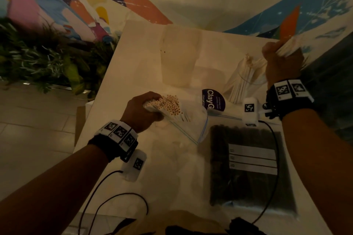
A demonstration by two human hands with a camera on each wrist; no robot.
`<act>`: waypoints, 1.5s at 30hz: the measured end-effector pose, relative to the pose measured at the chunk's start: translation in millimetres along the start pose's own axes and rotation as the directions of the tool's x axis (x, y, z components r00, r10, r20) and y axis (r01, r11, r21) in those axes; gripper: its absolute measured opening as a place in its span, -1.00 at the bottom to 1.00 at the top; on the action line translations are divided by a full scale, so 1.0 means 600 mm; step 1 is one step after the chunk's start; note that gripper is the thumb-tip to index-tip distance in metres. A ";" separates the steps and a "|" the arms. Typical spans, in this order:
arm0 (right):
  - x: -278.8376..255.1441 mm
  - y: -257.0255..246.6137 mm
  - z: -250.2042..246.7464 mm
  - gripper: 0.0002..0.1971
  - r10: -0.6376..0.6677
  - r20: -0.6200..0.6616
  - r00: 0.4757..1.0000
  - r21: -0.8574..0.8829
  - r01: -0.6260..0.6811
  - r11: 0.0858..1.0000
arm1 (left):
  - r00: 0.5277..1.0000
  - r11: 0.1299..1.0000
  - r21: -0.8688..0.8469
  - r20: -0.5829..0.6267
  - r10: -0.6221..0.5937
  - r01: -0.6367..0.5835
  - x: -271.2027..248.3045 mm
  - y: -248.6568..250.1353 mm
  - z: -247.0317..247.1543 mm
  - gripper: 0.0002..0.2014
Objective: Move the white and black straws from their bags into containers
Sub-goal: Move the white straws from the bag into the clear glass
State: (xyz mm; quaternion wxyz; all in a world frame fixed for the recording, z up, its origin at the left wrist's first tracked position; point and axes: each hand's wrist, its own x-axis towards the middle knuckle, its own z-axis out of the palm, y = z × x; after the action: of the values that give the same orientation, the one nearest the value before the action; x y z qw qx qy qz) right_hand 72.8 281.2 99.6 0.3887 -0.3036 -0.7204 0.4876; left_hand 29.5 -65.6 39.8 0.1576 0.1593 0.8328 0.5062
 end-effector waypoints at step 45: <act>-0.103 -0.046 0.019 -0.54 -0.255 0.204 0.945 -0.565 0.326 0.758 | 0.997 0.996 0.063 0.040 0.058 -0.061 0.018 0.001 0.020 -0.60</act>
State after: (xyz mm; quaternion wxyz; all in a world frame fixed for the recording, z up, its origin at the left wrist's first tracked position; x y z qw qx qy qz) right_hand 92.8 216.1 106.7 0.3039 -0.2654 -0.8953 0.1889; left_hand 24.6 -51.4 33.8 0.1532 0.1988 0.8403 0.4806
